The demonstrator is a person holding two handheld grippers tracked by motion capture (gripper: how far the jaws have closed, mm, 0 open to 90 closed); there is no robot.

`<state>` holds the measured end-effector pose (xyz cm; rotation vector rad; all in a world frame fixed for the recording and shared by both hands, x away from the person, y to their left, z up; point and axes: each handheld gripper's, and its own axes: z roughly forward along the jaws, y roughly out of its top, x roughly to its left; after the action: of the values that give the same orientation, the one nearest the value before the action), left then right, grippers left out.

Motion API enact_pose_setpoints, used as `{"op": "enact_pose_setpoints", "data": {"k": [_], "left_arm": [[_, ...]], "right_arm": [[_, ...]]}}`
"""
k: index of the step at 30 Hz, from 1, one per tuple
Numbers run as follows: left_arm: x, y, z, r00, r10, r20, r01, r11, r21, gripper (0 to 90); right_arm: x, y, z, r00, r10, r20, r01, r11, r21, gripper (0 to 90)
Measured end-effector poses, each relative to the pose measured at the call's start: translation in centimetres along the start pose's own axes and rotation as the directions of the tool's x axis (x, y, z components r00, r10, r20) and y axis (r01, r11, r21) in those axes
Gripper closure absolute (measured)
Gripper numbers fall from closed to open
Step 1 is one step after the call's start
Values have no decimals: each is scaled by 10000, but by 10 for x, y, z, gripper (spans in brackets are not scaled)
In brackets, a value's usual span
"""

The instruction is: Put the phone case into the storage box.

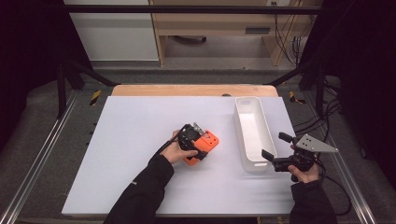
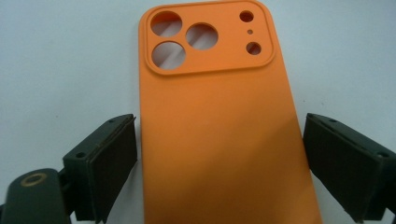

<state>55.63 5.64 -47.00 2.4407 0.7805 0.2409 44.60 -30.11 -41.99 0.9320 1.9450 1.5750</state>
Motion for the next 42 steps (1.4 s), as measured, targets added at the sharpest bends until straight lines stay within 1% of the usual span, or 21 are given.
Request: {"op": "enact_pose_setpoints", "data": {"k": [2, 17, 29, 36, 40, 42], "left_arm": [[0, 0, 1, 10000, 84, -45, -83, 9999, 76, 119], [-1, 1, 1, 9997, 206, -132, -203, 9996, 212, 126], [-2, 1, 1, 9996, 209, -168, -207, 9997, 165, 132], [-4, 2, 0, 9984, 463, -327, -458, 9988, 186, 136], [-4, 2, -2, 9982, 469, -379, -463, 9988, 178, 138], [-3, 3, -3, 9984, 399, -393, -394, 9992, 113, 138]], "right_arm": [[0, 0, 0, 10000, -18, -5, 18, 10000, -3, 3], [-1, 0, 0, 10000, -30, 11, 30, 10000, 18, 3], [-1, 0, 0, 10000, -22, 15, 22, 10000, -7, 3], [-1, 0, 0, 10000, -24, 6, 24, 10000, -12, 3], [-1, 0, 0, 10000, -31, -5, 31, 10000, -29, 3], [-1, 0, -1, 10000, -32, 0, 32, 10000, -33, 3]]}}
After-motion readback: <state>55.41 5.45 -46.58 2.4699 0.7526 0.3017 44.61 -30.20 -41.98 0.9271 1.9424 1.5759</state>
